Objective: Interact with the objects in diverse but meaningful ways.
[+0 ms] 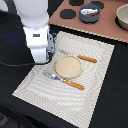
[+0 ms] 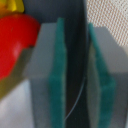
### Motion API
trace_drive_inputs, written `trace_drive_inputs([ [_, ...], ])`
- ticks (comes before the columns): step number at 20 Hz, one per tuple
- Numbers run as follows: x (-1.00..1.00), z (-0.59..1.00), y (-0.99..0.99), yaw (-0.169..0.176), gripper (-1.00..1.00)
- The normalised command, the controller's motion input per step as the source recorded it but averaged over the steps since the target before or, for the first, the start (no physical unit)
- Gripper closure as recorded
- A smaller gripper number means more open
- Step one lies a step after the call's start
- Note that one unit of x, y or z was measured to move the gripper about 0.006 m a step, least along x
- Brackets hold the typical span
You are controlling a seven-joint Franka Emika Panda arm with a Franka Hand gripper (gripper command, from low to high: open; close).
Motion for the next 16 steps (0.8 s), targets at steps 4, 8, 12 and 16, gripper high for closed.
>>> trace_drive_inputs([
  [4,0.0,0.64,-0.1,-0.005,-1.0],
  [8,0.0,0.98,-0.04,-0.015,-1.0],
  [12,0.0,1.0,0.0,-0.058,-1.0],
  [16,0.1,1.0,0.0,-0.075,-1.0],
])
